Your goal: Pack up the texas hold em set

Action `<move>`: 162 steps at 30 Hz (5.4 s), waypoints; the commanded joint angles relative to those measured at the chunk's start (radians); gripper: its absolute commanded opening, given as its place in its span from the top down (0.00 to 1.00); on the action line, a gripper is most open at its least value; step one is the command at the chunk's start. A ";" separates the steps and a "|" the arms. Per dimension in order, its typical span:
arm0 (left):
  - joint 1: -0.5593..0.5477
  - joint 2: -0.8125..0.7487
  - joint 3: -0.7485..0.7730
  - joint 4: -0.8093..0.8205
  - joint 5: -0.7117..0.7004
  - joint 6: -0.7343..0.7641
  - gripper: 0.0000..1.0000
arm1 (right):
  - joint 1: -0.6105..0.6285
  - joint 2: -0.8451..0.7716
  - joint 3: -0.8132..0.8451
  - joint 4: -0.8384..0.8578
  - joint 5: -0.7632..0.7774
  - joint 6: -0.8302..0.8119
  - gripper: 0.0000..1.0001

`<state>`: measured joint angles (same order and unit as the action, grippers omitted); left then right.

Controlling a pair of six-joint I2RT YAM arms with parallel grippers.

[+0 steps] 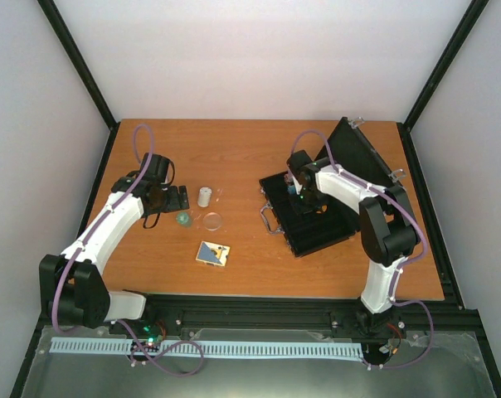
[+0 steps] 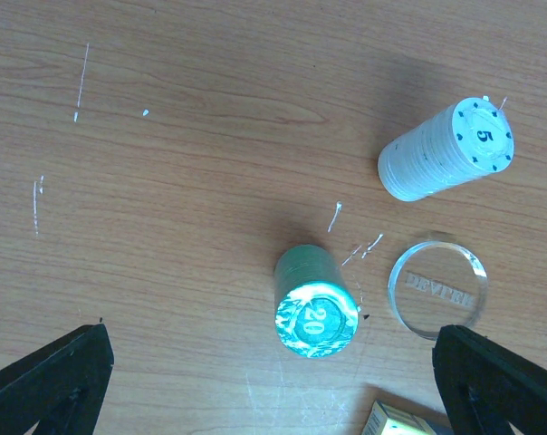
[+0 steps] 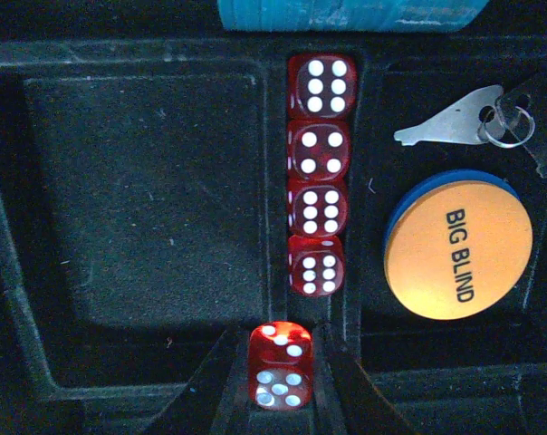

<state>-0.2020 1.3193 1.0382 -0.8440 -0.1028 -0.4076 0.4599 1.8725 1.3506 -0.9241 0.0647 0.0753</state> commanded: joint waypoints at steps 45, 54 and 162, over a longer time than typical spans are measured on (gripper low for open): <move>0.003 0.010 0.011 0.022 0.004 -0.005 0.00 | -0.042 -0.065 0.052 -0.016 -0.165 0.004 0.46; 0.003 -0.012 0.026 0.014 -0.008 -0.005 0.00 | 0.029 -0.037 0.103 -0.001 -0.218 0.025 0.44; 0.003 -0.116 0.122 -0.093 -0.012 -0.036 0.00 | 0.079 0.046 0.114 0.030 0.049 0.134 0.61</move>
<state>-0.2012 1.1961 1.1656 -0.9581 -0.1223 -0.4488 0.5426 1.9717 1.4906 -0.9291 0.1287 0.2035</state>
